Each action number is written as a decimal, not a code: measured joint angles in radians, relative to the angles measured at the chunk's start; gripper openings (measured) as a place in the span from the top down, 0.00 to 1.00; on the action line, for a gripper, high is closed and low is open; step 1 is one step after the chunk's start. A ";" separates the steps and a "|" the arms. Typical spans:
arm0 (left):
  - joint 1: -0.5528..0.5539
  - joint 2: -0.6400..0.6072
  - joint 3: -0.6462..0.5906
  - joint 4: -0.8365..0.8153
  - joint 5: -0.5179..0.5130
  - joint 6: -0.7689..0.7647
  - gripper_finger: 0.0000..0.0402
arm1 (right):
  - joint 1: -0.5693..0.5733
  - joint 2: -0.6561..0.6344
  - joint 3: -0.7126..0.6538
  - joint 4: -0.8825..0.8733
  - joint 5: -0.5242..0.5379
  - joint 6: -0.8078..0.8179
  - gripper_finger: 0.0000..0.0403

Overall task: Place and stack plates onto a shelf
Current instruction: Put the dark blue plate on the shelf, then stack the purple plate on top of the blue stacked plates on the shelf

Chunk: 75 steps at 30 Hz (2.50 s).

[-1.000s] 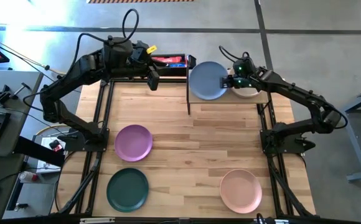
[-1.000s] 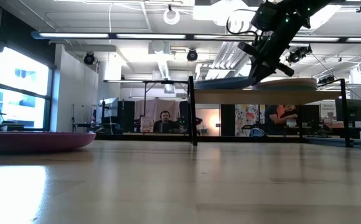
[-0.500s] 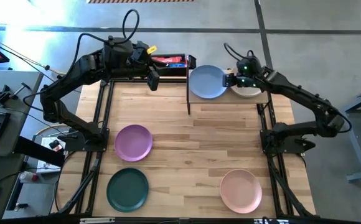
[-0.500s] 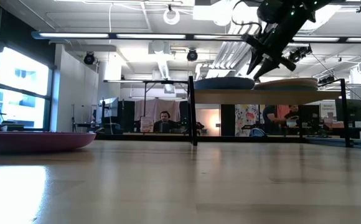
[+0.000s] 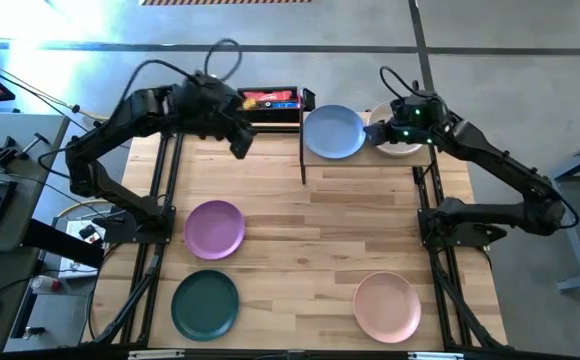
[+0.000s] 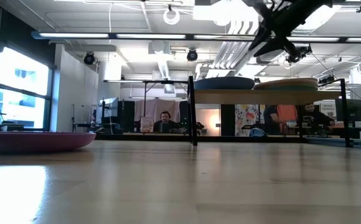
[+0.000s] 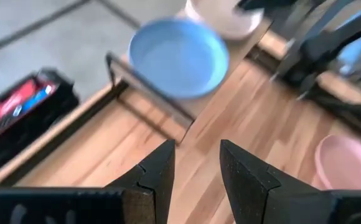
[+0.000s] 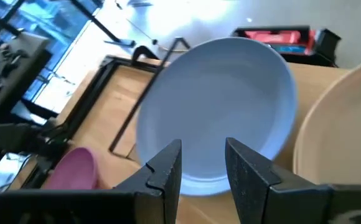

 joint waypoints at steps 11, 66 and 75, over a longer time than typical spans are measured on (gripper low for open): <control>-0.047 0.003 -0.172 -0.046 -0.065 -0.110 0.71 | 0.074 0.061 0.000 0.034 0.016 0.011 0.74; -0.231 0.089 -0.308 -0.214 -0.053 -0.647 0.71 | 0.308 -0.067 0.000 -0.171 0.005 -0.023 0.74; -0.347 0.265 -0.308 -0.240 -0.063 -0.785 0.71 | 0.322 -0.066 0.000 -0.204 0.036 -0.041 0.74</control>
